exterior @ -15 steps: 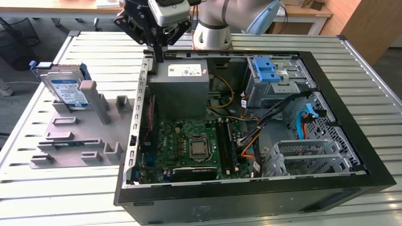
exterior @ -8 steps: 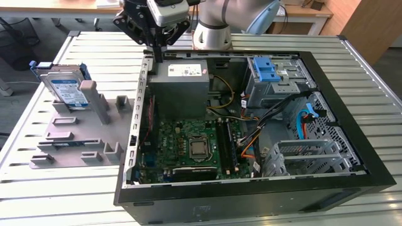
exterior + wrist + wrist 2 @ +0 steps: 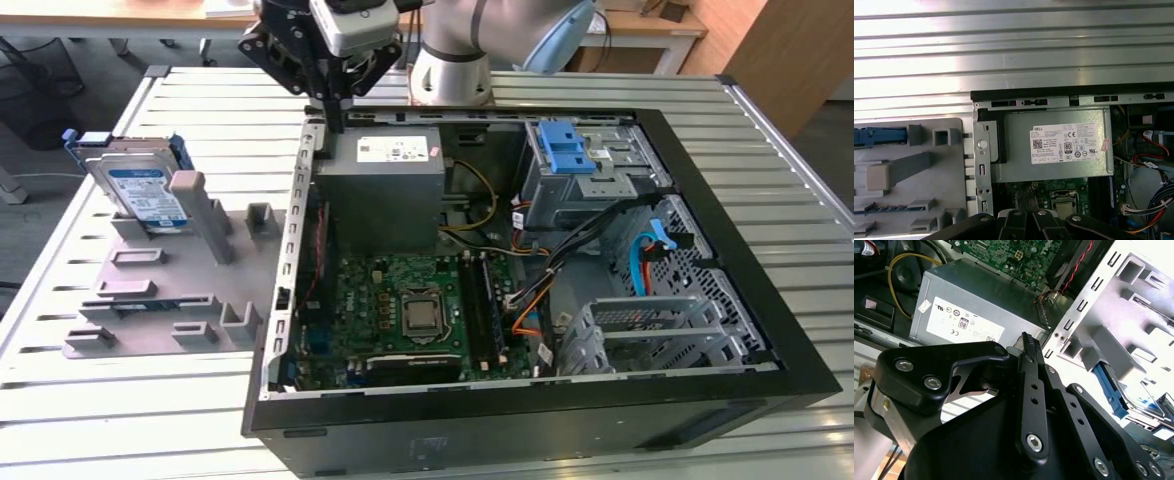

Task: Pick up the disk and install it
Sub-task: 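Reach for the disk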

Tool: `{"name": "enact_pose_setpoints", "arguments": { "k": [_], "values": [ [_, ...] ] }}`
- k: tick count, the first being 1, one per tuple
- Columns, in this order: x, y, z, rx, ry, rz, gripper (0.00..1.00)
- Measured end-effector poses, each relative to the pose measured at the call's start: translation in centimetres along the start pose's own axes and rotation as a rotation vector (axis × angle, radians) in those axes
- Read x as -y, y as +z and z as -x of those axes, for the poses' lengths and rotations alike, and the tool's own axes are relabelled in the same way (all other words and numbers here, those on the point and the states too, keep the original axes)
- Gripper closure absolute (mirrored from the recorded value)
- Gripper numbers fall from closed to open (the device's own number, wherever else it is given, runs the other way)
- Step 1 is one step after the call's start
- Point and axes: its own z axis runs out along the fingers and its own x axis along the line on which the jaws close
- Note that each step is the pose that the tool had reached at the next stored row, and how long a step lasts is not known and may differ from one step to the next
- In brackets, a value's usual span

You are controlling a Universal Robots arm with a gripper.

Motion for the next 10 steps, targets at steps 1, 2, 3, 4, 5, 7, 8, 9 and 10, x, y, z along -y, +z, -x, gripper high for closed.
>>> {"name": "enact_pose_setpoints", "arguments": {
  "k": [1, 2, 3, 4, 5, 7, 8, 9, 10],
  "values": [
    [0.0, 0.0, -0.02, 0.0, 0.0, 0.0, 0.89],
    [0.0, 0.0, -0.04, -0.0001, 0.0, 0.0, 0.89],
    [0.01, 0.0, -0.06, 0.0, 0.0, 0.0, 0.89],
    [0.01, 0.0, -0.08, 0.0, 0.0, 0.0, 0.89],
    [0.01, 0.0, -0.1, 0.0, 0.0, 0.0, 0.89],
    [0.01, 0.0, -0.14, 0.0, 0.0, 0.0, 0.89],
    [0.01, 0.0, -0.17, 0.0, 0.0, 0.0, 0.89],
    [0.02, 0.0, -0.19, 0.0, 0.0, 0.0, 0.89],
    [0.02, 0.0, -0.21, 0.0, 0.0, 0.0, 0.89]
  ]
}}
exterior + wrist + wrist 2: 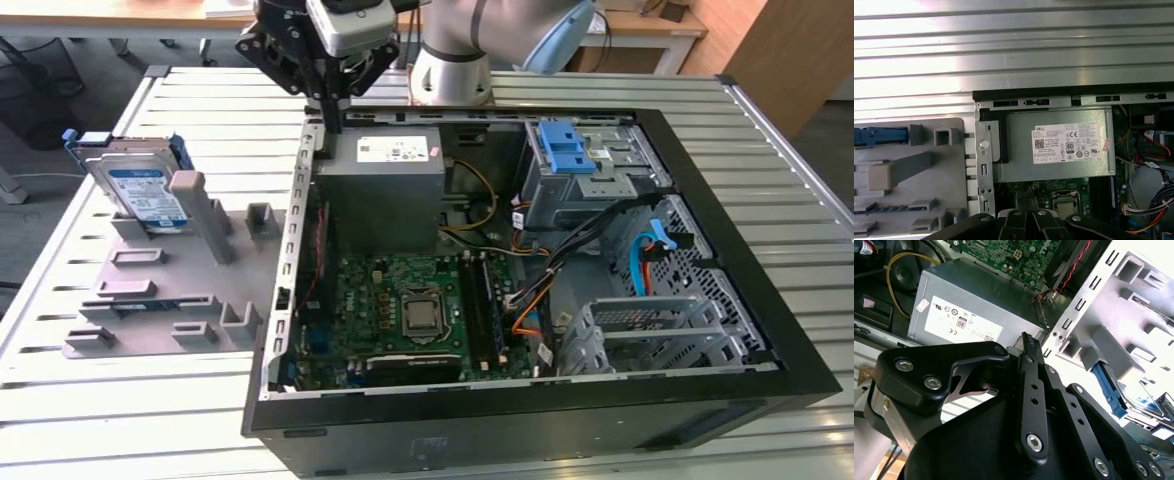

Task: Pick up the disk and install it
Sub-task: 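Reach for the disk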

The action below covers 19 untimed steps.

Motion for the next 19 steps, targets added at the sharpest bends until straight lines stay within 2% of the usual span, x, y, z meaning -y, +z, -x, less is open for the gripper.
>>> {"name": "enact_pose_setpoints", "arguments": {
  "k": [19],
  "values": [
    [0.03, 0.0, -0.4, 0.0, 0.0, 0.0, 0.89]
  ]
}}
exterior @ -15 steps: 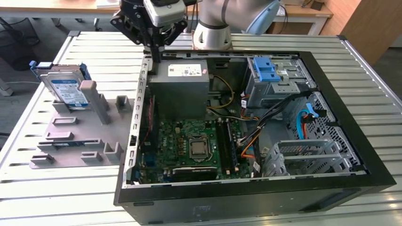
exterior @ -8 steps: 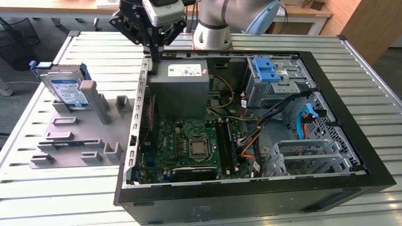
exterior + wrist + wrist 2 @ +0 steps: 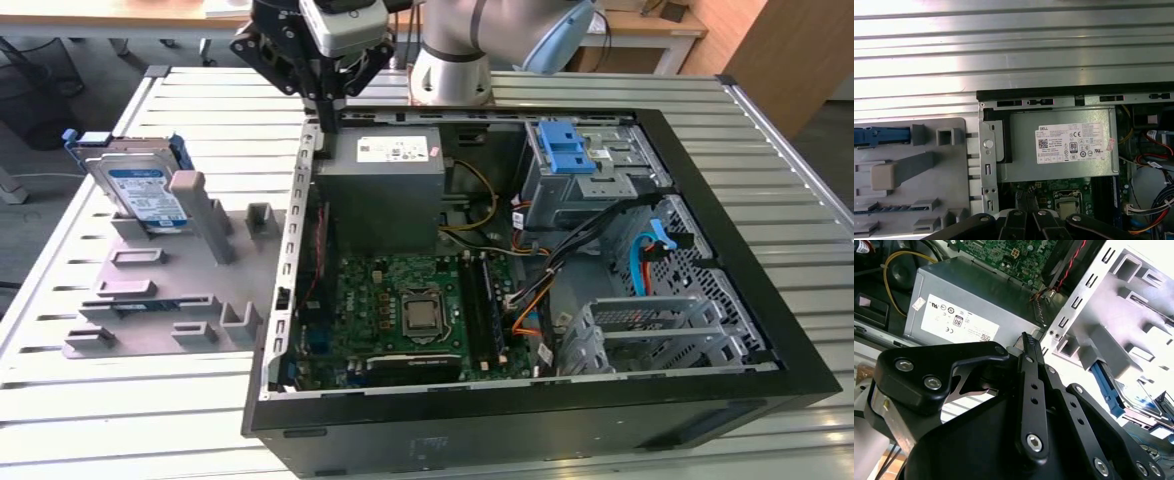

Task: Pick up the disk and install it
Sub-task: 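Reach for the disk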

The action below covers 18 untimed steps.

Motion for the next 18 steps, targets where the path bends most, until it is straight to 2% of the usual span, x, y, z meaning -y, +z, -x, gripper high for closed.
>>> {"name": "enact_pose_setpoints", "arguments": {
  "k": [18],
  "values": [
    [0.04, 0.0, -0.44, 0.0001, 0.0, 0.0001, 0.89]
  ]
}}
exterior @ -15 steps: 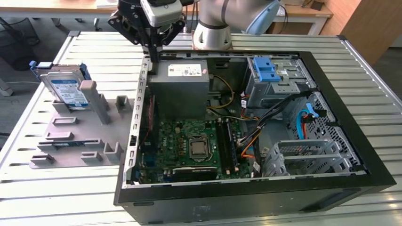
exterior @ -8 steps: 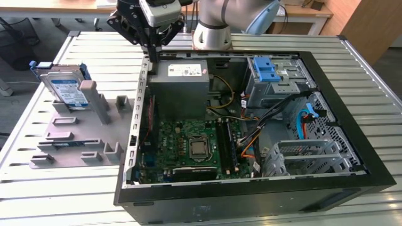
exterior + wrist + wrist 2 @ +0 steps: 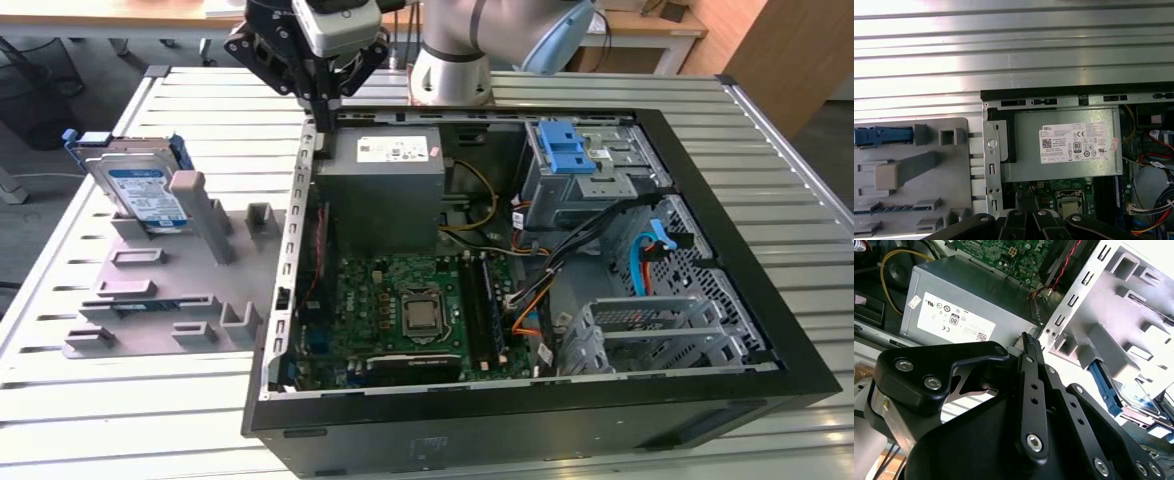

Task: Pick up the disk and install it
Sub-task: 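Reach for the disk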

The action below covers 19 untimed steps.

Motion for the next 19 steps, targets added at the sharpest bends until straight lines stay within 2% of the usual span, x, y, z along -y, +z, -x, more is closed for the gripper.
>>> {"name": "enact_pose_setpoints", "arguments": {
  "k": [19],
  "values": [
    [0.06, 0.02, -0.76, 0.0, 0.0, 0.0, 0.89]
  ]
}}
